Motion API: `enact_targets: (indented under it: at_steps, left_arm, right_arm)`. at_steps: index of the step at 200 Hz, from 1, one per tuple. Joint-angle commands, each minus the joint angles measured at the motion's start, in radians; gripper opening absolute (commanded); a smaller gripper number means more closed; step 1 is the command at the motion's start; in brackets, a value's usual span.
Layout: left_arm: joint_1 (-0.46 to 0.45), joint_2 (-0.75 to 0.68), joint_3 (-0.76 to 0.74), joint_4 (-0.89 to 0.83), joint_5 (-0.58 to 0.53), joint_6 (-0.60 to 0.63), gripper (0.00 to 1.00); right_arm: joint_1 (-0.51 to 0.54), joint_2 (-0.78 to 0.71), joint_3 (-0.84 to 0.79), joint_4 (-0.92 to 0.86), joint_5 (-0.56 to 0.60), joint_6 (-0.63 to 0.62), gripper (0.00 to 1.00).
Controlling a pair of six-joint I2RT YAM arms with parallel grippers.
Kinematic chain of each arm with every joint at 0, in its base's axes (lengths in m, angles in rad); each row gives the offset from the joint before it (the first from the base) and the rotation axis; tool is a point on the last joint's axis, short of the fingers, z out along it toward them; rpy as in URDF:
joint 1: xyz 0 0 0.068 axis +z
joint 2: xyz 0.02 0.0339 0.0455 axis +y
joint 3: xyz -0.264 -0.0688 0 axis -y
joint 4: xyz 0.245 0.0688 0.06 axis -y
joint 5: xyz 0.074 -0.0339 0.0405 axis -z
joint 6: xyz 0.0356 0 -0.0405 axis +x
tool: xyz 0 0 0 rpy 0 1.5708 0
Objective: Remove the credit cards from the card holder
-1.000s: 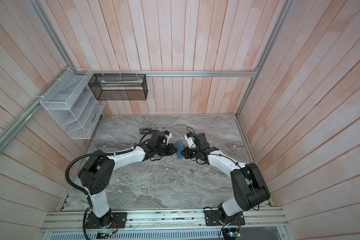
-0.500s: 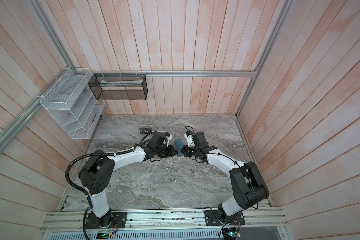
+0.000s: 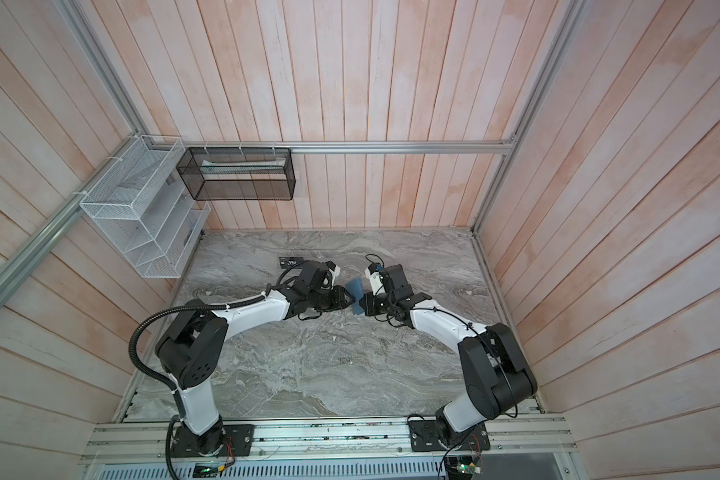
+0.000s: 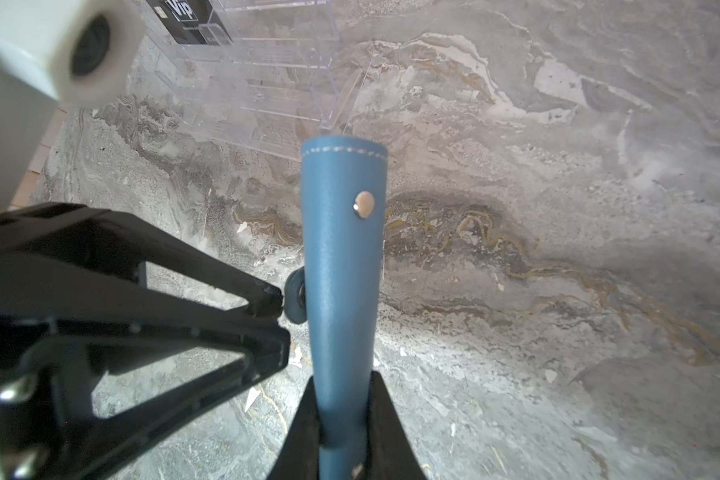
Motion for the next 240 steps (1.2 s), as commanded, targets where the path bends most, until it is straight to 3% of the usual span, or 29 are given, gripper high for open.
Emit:
enact_targets:
  at_steps: [1, 165, 240]
  left_arm:
    - [0.004, -0.014, 0.046, -0.018, -0.032, 0.0, 0.38]
    - [-0.021, 0.052, 0.073, -0.051, -0.044, 0.006, 0.27]
    - [-0.02, 0.052, 0.079, -0.06, -0.061, 0.012, 0.09]
  right_arm:
    - [0.012, -0.011, 0.028, 0.006, 0.022, -0.012, 0.0]
    - [0.018, -0.01, 0.029, 0.011, 0.045, -0.013, 0.0]
    - [0.018, -0.008, 0.036, 0.0, 0.048, -0.021, 0.0]
